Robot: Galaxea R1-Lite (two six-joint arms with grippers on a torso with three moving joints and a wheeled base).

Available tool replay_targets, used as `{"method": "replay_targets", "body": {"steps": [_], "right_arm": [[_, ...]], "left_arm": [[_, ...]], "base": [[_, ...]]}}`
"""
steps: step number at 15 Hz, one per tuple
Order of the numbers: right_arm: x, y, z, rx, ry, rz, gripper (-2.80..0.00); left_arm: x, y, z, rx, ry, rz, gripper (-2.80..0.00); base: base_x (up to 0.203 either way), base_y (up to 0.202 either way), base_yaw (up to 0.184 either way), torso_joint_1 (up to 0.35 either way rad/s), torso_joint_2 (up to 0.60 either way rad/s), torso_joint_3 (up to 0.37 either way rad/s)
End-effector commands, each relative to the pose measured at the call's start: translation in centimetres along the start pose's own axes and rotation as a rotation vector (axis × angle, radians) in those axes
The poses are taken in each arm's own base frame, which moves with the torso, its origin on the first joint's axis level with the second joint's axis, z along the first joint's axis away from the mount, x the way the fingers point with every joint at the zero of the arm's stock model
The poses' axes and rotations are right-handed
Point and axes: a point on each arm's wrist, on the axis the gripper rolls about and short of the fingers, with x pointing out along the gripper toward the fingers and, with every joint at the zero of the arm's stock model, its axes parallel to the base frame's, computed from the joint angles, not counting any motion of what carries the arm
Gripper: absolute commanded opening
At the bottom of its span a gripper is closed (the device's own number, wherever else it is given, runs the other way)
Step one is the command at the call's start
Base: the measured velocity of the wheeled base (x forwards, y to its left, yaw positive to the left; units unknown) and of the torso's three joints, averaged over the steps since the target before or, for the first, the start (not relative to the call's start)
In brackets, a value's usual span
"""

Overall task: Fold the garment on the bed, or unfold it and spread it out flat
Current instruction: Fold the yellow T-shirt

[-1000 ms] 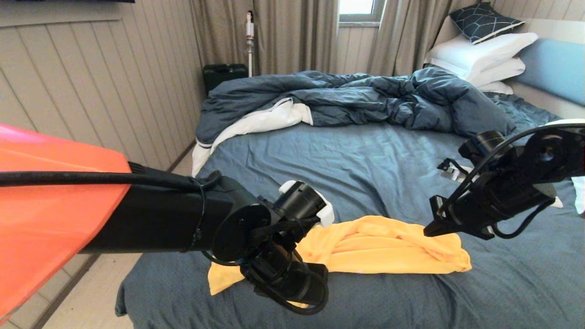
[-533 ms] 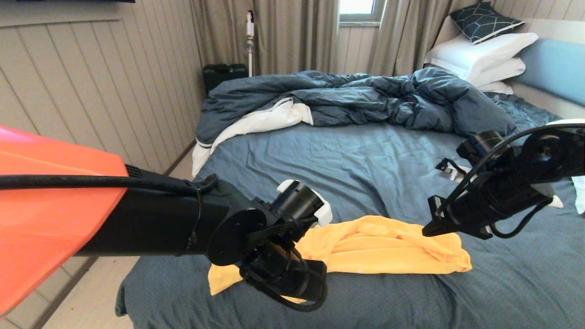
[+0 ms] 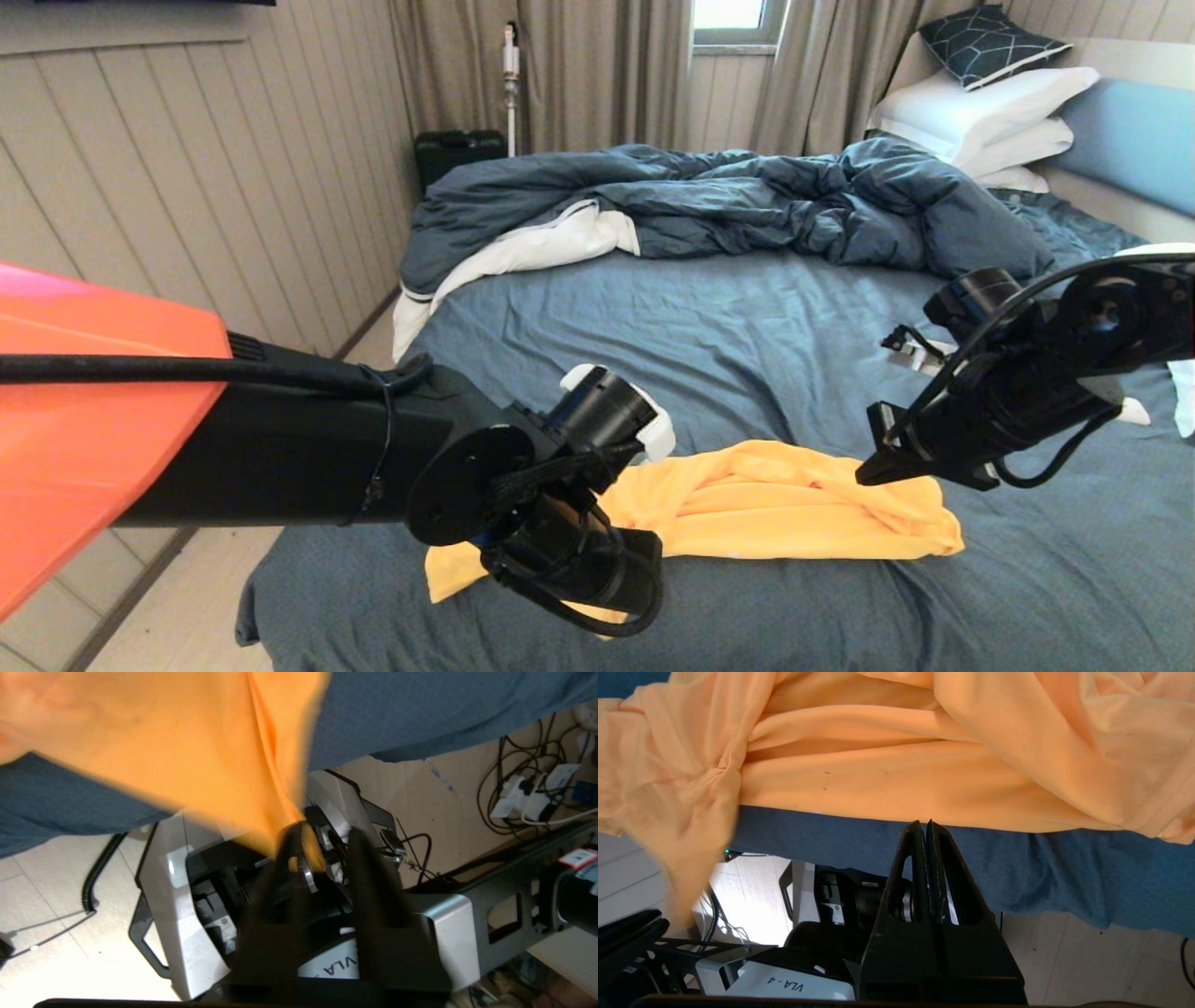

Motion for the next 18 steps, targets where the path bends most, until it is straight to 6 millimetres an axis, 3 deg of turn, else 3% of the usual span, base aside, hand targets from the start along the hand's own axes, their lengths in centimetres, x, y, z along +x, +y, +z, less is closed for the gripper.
{"method": "replay_targets", "body": {"steps": [1, 5, 7, 11, 13, 18], "right_arm": [[0.0, 0.0, -0.1, 0.003, 0.004, 0.001, -2.80], [0.0, 0.7, -0.3, -0.016, 0.008, 0.012, -2.80], [0.1, 2.3, -0.8, -0.057, 0.017, 0.033, -2.80], [0.8, 6.9, -2.3, -0.155, 0.053, 0.091, -2.80], [0.7, 7.1, -2.4, -0.152, 0.056, 0.095, -2.80], [1.2, 6.6, -2.4, -0.138, 0.071, 0.086, -2.80]], "left_arm": [[0.5, 0.1, 0.0, -0.004, 0.001, 0.014, 0.00], [0.4, 1.1, 1.0, -0.029, -0.058, 0.047, 0.00], [0.8, 2.5, 1.8, -0.057, -0.070, 0.077, 0.00], [3.1, 7.3, 2.8, -0.153, -0.057, 0.152, 0.00], [3.8, 8.6, 3.6, -0.154, -0.093, 0.157, 0.00], [2.6, 9.6, 4.9, -0.151, -0.153, 0.152, 0.00]], "base": [[0.000, 0.000, 0.000, 0.000, 0.00, 0.000], [0.000, 0.000, 0.000, 0.000, 0.00, 0.000], [0.000, 0.000, 0.000, 0.000, 0.00, 0.000], [0.000, 0.000, 0.000, 0.000, 0.00, 0.000], [0.000, 0.000, 0.000, 0.000, 0.00, 0.000], [0.000, 0.000, 0.000, 0.000, 0.00, 0.000]]}}
